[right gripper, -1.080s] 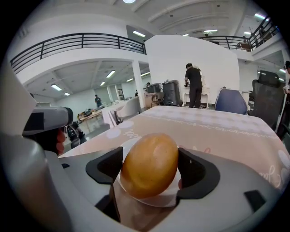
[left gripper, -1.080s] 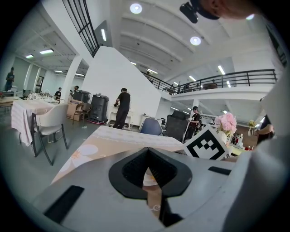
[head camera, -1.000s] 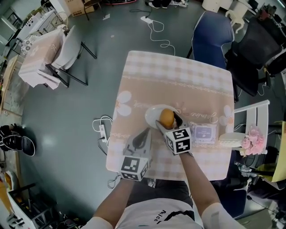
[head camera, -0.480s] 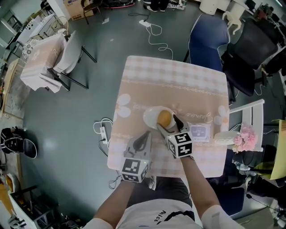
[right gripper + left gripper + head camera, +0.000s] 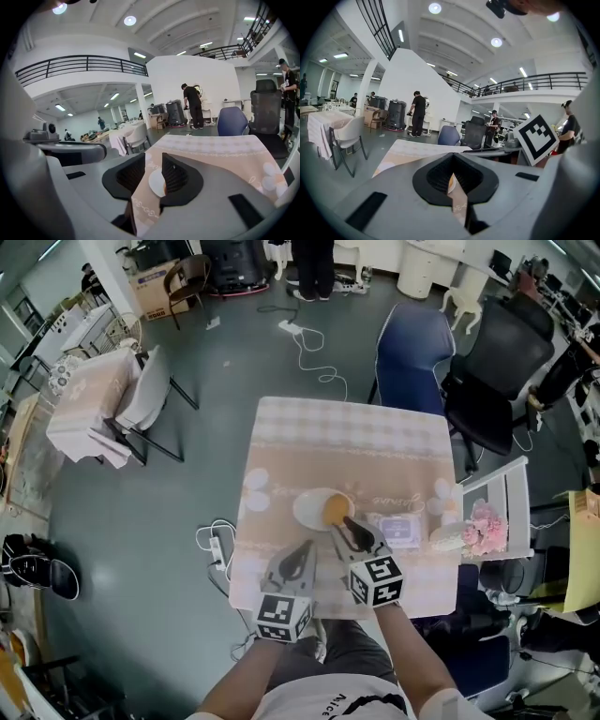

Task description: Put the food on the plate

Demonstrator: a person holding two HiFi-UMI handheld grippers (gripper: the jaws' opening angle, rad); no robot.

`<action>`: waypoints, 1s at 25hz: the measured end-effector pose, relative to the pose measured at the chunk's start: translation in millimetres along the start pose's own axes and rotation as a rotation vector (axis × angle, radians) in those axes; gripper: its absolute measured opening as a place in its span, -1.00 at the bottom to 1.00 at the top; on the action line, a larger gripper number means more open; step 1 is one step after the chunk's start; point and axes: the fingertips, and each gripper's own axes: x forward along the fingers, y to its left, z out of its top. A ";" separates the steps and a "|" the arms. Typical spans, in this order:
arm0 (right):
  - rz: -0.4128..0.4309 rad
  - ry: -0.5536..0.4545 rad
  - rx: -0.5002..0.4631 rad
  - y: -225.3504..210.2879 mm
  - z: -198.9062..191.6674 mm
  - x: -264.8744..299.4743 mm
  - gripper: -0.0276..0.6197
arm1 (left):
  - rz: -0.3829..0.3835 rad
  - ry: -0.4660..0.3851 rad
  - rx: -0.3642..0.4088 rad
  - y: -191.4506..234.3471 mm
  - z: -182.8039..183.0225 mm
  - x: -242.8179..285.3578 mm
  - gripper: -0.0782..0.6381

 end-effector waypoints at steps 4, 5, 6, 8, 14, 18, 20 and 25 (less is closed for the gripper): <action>-0.013 -0.042 0.028 10.3 19.2 -20.8 -0.72 | -0.013 -0.019 0.012 -9.8 16.2 -12.2 -0.77; -0.016 -0.048 0.029 12.3 23.6 -24.9 -0.76 | -0.017 -0.025 0.015 -11.8 20.2 -14.5 -0.77; -0.019 -0.053 0.030 14.4 27.6 -28.9 -0.79 | -0.019 -0.031 0.017 -14.0 24.1 -16.7 -0.77; -0.021 -0.062 0.030 19.4 34.5 -37.3 -0.82 | -0.025 -0.042 0.018 -19.2 31.0 -22.0 -0.77; -0.020 -0.097 0.016 38.4 55.5 -58.4 -0.86 | -0.048 -0.074 0.025 -33.0 51.9 -39.3 -0.77; -0.017 -0.125 0.013 44.5 68.2 -66.4 -0.86 | -0.058 -0.096 0.036 -39.5 63.8 -45.5 -0.77; -0.017 -0.134 0.016 46.8 71.6 -70.2 -0.86 | -0.060 -0.104 0.040 -41.7 68.1 -48.7 -0.77; -0.020 -0.154 0.011 50.1 80.1 -77.2 -0.86 | -0.057 -0.133 0.054 -42.8 80.8 -56.3 -0.77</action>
